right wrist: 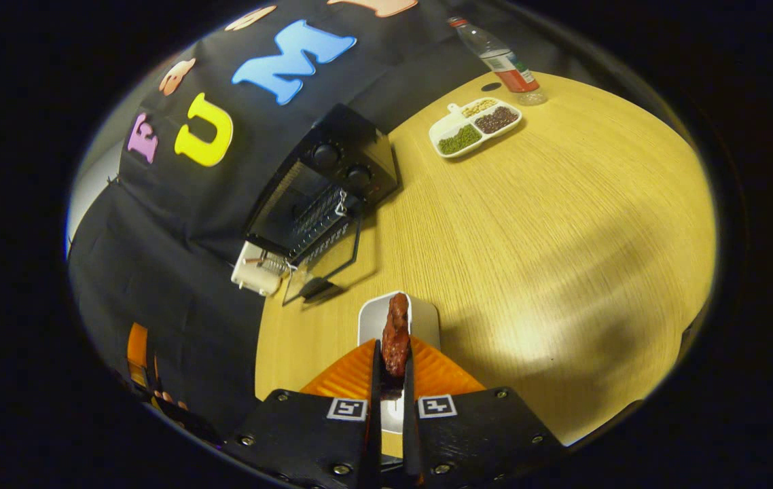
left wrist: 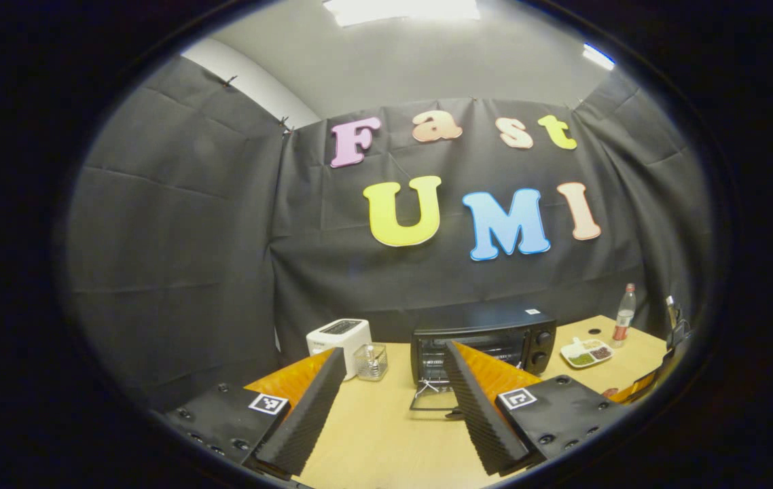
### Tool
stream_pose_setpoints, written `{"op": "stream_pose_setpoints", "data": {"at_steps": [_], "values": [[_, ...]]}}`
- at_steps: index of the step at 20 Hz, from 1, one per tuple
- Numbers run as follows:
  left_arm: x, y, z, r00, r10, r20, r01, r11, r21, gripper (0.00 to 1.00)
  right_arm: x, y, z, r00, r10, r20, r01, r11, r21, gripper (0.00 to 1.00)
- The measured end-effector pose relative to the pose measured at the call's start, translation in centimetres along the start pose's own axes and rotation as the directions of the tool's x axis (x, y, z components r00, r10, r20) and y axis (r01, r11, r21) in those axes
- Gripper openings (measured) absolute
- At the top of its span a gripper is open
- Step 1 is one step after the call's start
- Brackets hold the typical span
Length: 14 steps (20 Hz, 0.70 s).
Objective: Open the electric oven with the left hand, put the food in, and close the electric oven.
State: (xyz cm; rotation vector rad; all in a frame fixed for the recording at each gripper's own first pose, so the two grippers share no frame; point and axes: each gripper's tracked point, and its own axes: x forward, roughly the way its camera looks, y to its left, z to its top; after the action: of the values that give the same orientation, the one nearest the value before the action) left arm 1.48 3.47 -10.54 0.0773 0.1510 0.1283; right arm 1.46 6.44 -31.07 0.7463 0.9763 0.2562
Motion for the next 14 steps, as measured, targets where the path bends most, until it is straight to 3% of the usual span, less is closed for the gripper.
{"op": "stream_pose_setpoints", "data": {"at_steps": [5,14], "values": [[0.2,0.2,0.3,1.000,-0.001,0.010,0.001,1.000,0.001,1.00,-0.7,1.8,0.7,1.000,0.017,0.016,-0.016,0.997,-0.078,0.13],[2.4,0.3,-0.3,1.000,-0.016,0.002,0.016,1.000,-0.019,1.00,-0.5,6.3,4.0,0.992,0.100,0.071,-0.099,0.995,-0.015,0.13]]}}
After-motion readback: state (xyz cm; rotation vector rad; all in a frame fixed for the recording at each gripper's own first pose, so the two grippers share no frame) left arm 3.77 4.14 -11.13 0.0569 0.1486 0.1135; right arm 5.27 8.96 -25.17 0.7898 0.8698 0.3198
